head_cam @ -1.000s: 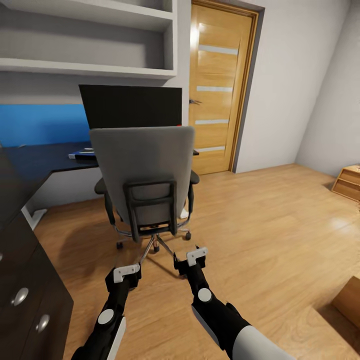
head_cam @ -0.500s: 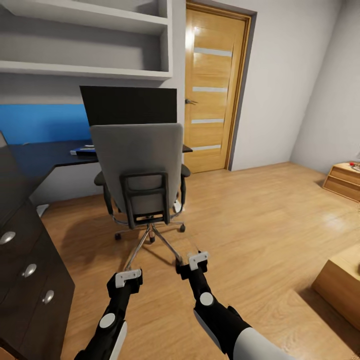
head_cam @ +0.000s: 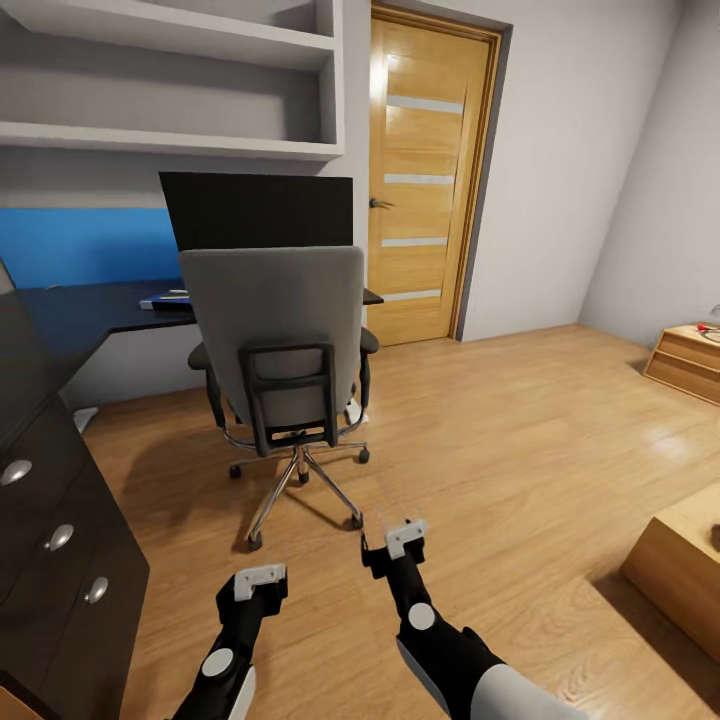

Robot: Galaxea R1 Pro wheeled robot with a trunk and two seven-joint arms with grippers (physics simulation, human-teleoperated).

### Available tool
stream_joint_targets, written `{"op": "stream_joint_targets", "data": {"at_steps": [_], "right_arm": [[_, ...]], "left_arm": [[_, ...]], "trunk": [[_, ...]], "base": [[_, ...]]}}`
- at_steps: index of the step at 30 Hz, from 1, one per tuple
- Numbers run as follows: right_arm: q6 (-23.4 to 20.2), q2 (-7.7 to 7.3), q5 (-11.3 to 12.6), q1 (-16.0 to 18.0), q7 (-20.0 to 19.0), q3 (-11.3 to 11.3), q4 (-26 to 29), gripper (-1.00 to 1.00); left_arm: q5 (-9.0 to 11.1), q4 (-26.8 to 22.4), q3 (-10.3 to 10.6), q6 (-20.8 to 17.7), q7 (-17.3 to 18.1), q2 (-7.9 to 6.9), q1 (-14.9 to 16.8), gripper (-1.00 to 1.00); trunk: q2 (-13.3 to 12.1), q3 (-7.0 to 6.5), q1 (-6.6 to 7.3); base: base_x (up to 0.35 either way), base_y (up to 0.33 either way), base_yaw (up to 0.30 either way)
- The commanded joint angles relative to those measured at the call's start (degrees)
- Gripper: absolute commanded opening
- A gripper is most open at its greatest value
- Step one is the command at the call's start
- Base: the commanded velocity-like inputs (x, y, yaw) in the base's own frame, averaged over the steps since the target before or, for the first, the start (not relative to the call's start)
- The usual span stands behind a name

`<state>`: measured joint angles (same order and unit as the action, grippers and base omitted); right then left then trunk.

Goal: In the bedroom, organize the workspace by keeping the computer under the desk, ensuring the monitor is on the desk, placing the keyboard on the desk next to the monitor, placing the mouse on the desk next to the keyboard, moving the folder from the swivel chair onto the desk next to the mouse, stacking the notebook on top of the folder with the pen on top of the notebook, and positioning the swivel chair next to the desk.

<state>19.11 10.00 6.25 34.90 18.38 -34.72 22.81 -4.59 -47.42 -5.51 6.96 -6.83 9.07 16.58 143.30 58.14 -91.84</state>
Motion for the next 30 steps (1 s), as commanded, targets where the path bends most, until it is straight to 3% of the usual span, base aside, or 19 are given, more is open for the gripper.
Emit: {"op": "stream_joint_targets", "data": {"at_steps": [1,6,9,17,28,30], "right_arm": [[0.4,0.00,0.6,0.1,0.3,-0.4,-0.6,1.00],[1.4,0.00,0.8,0.1,0.3,-0.4,-3.9,1.00],[2.3,0.00,0.8,0.0,0.3,-0.4,-6.5,1.00],[5.9,0.00,1.4,0.0,0.3,-0.2,-13.3,1.00],[9.8,0.00,10.2,0.0,0.3,-0.2,-19.1,1.00],[10.0,0.00,11.9,-0.1,0.2,-0.2,-20.0,1.00]], "left_arm": [[-0.3,0.5,-0.4,0.2,-0.1,0.02,0.0,1.00],[2.1,5.2,-1.3,1.0,0.0,-0.14,0.0,1.00],[3.6,7.9,-1.5,3.2,0.0,-0.53,0.0,1.00],[4.6,12.4,-1.6,5.4,-0.2,-1.88,0.0,1.00],[4.7,17.5,-1.8,6.1,-0.4,-2.47,0.0,1.00],[4.7,18.5,-1.8,8.1,-0.5,-2.92,0.0,1.00]], "trunk": [[0.0,0.05,0.01],[0.0,0.05,0.01],[0.0,-0.61,0.09],[-2.1,-2.18,1.27],[-6.5,-4.15,3.68],[-7.3,-4.51,4.12]], "base": [[-0.002,-0.001,0.000],[0.000,0.000,0.000],[0.000,0.000,0.000],[0.000,0.000,0.000],[0.000,0.000,0.000],[0.000,0.000,0.000]]}}
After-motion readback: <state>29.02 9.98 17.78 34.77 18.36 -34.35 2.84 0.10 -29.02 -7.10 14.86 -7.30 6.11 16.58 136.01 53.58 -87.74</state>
